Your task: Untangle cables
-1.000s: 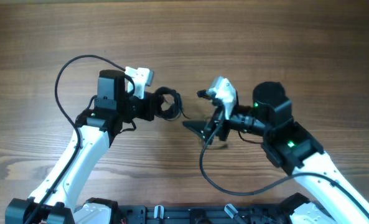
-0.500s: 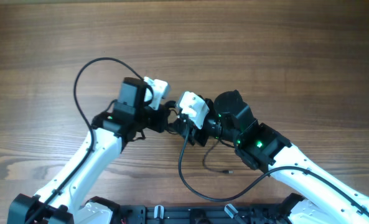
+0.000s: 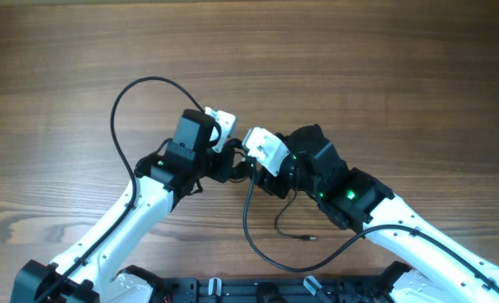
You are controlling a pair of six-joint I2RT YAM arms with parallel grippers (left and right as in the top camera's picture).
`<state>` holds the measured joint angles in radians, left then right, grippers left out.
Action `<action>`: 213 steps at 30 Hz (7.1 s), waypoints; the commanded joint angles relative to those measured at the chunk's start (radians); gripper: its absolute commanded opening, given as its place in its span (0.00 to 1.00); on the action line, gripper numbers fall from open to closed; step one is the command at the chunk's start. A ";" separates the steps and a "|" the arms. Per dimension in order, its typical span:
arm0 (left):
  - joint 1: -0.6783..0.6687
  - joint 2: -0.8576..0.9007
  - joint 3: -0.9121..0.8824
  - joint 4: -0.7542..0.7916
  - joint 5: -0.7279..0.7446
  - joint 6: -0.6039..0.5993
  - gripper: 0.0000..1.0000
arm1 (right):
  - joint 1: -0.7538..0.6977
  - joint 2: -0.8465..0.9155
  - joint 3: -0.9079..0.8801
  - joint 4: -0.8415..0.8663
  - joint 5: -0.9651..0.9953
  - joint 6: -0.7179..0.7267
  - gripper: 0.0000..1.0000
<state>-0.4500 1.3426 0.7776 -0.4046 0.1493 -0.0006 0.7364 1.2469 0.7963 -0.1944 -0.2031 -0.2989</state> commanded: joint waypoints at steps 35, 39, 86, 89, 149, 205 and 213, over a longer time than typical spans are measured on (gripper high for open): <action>-0.001 0.000 -0.005 0.003 0.074 -0.304 0.04 | 0.004 0.019 0.009 0.069 0.043 -0.037 0.04; 0.000 0.000 -0.005 -0.013 0.175 -0.324 0.04 | 0.004 -0.015 0.009 0.070 0.174 -0.040 0.04; 0.234 0.000 -0.005 0.076 0.451 -1.579 0.04 | 0.041 -0.152 -0.089 -0.066 -0.015 0.531 1.00; 0.234 0.000 -0.005 0.094 0.544 -1.612 0.04 | 0.041 0.002 -0.157 0.131 -0.054 0.423 0.99; 0.319 0.000 -0.005 0.195 0.734 -1.186 0.04 | -0.244 0.122 -0.162 0.396 -0.308 2.370 1.00; 0.232 0.000 -0.005 0.124 0.541 -0.559 1.00 | -0.283 0.237 -0.162 0.495 -0.382 1.098 0.04; 0.144 0.000 -0.006 0.124 0.427 -0.997 0.61 | -0.277 0.237 -0.162 0.592 -0.314 1.269 0.04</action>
<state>-0.2684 1.3483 0.7666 -0.2836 0.6750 -0.8055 0.4534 1.4734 0.6292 0.3649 -0.5388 0.9211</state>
